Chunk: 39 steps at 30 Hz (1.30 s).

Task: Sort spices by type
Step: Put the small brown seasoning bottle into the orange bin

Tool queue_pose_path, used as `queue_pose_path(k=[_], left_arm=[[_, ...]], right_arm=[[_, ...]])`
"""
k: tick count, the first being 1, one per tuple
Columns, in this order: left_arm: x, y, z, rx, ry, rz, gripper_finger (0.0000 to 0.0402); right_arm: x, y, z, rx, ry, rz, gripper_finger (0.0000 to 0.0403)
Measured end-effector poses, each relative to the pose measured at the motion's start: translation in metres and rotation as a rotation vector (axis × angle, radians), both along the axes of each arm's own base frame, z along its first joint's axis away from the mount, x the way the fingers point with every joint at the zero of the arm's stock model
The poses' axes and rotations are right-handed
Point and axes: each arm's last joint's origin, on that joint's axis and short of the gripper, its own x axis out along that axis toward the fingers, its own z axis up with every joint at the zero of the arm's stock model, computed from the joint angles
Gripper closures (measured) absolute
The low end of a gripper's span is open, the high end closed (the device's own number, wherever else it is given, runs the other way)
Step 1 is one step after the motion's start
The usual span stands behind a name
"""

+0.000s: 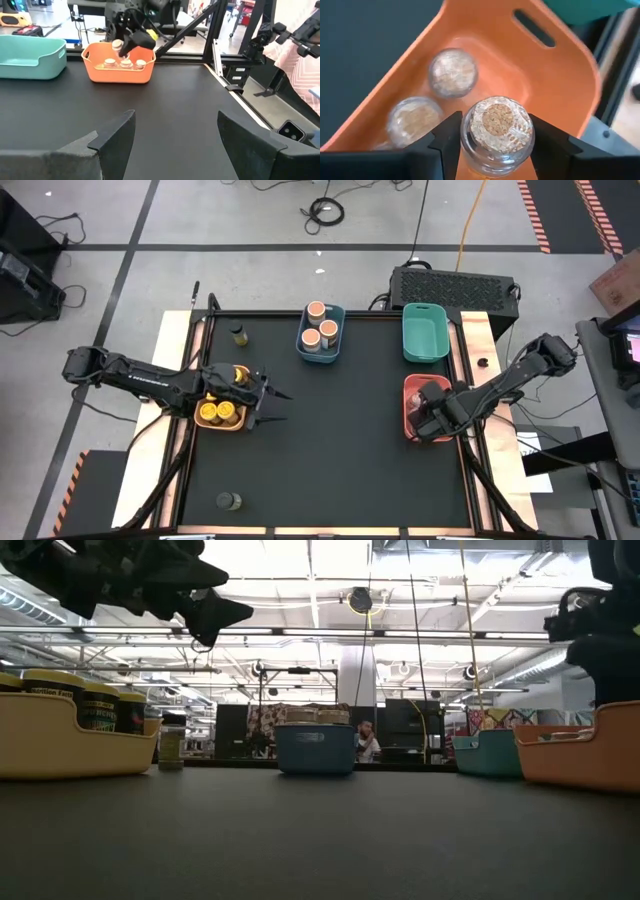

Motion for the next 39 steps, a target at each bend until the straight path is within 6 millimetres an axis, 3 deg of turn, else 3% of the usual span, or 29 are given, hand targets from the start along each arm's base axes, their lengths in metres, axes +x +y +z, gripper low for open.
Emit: queue_pose_path(k=[17, 28, 39], left_arm=[[0.0, 0.0, 0.0, -0.006, -0.002, 0.001, 0.0121], [0.0, 0.0, 0.0, 0.022, -0.001, -0.004, 0.0121], [-0.001, 0.0, -0.003, 0.025, 0.021, -0.007, 0.0121]], right_arm=[[0.004, -0.005, 0.002, -0.131, -0.127, -0.215, 0.0221], [0.01, 0.0, -0.004, 0.022, -0.104, -0.382, 0.0221], [0.004, 0.009, -0.011, -0.082, -0.087, -0.538, 0.0222]])
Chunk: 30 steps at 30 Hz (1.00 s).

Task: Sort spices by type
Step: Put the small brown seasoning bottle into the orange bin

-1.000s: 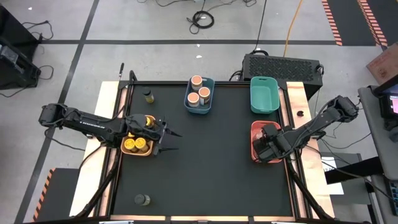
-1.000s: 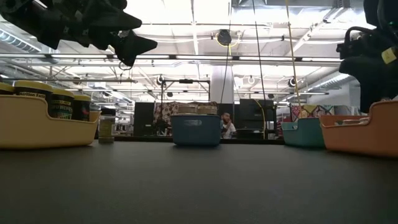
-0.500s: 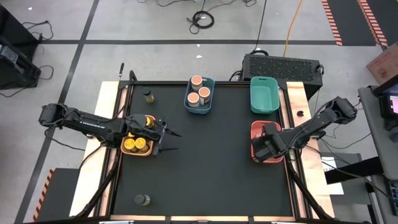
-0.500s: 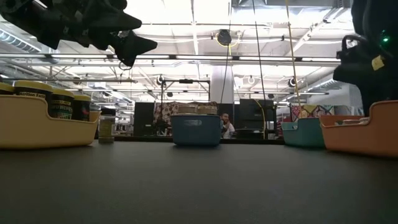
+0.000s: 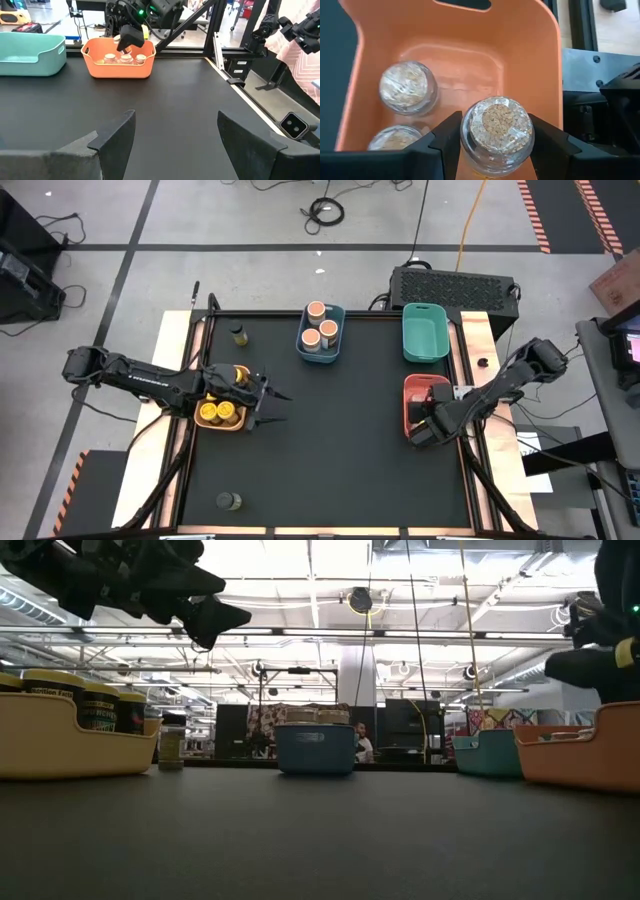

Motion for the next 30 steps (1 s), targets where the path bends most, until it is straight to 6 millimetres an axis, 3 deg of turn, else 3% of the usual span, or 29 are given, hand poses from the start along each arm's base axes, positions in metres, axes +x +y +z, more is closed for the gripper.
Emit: queue_pose_path(k=[13, 30], left_arm=[[0.0, -0.001, 0.0, -0.001, 0.004, -0.009, 0.0121], [0.0, -0.001, 0.0, 0.0, 0.003, -0.009, 0.0121]], right_arm=[[0.015, 0.004, -0.034, -0.17, 0.163, -0.022, 0.022], [0.017, 0.004, -0.036, -0.157, 0.159, -0.013, 0.0187]])
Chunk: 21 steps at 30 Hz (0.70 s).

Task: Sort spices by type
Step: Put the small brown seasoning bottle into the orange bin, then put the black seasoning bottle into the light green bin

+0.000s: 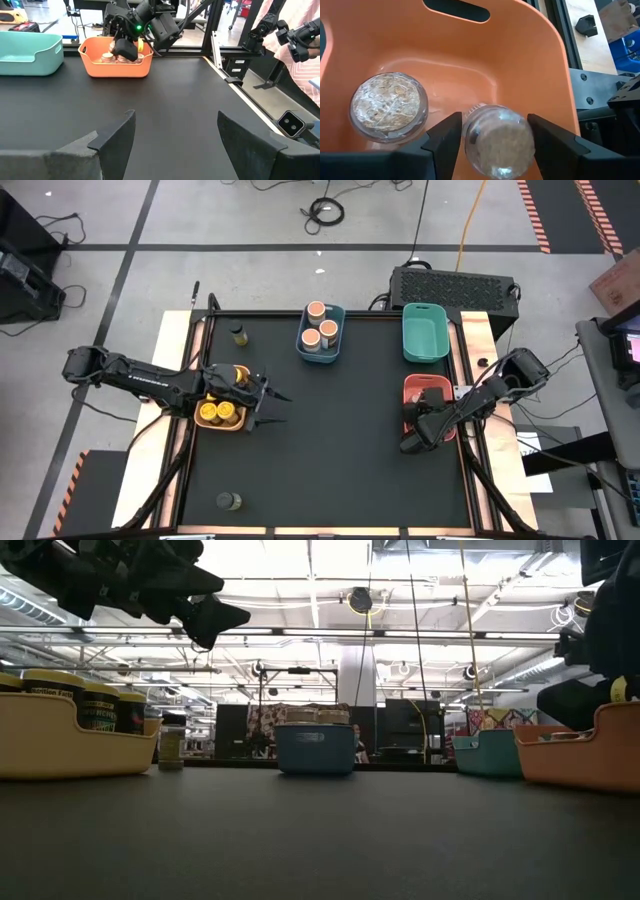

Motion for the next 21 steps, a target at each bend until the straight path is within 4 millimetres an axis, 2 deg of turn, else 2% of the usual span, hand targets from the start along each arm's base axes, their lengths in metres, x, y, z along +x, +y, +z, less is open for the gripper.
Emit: queue_pose_path(k=[14, 21], left_arm=[[0.0, 0.0, 0.0, -0.002, 0.001, 0.0, 0.0121], [0.0, 0.0, 0.0, -0.001, 0.001, 0.0, 0.0121]], right_arm=[[-0.001, 0.0, 0.001, 0.007, 0.031, 0.029, 0.0142], [0.008, 0.004, 0.023, -0.016, 0.068, 0.056, 0.0136]])
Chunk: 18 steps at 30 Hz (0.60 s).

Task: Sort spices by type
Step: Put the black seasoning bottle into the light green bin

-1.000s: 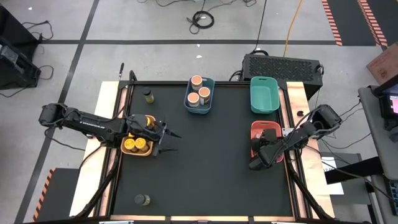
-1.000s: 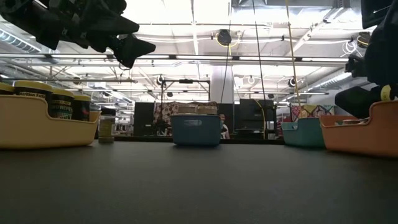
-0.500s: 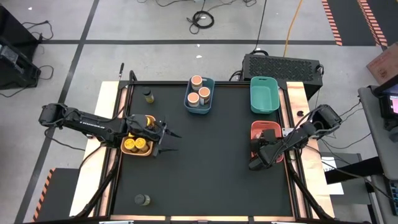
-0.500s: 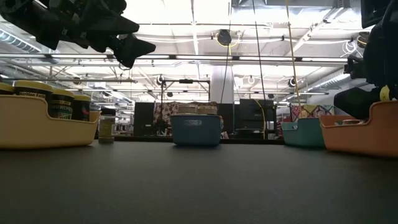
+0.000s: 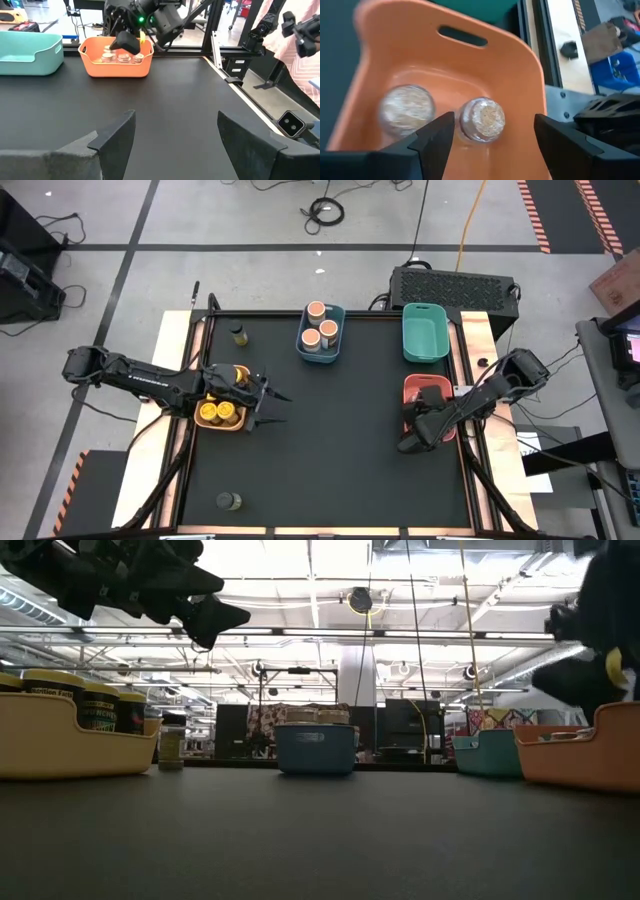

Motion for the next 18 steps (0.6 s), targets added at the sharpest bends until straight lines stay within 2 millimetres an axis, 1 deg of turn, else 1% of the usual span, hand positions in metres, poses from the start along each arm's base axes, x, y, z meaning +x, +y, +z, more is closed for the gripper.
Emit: queue_pose_path(k=[3, 5, 10, 14, 18], left_arm=[[0.0, 0.0, 0.0, 0.015, -0.004, -0.003, 0.0121], [0.0, 0.0, 0.0, 0.017, -0.005, -0.004, 0.0121], [0.0, 0.0, 0.0, 0.018, -0.007, -0.004, 0.0121], [0.0, 0.0, 0.0, 0.018, -0.008, -0.004, 0.0121], [0.0, 0.0, 0.0, 0.019, -0.008, -0.004, 0.0121]], right_arm=[[0.008, 0.003, 0.014, 0.009, 0.014, 0.036, 0.0136], [0.014, 0.004, 0.022, 0.045, 0.005, 0.072, 0.0136], [0.025, 0.005, 0.044, 0.068, -0.063, 0.16, 0.0136], [0.036, 0.006, 0.063, 0.001, -0.157, 0.257, 0.0136], [0.049, 0.01, 0.075, -0.076, -0.256, 0.385, 0.0135]])
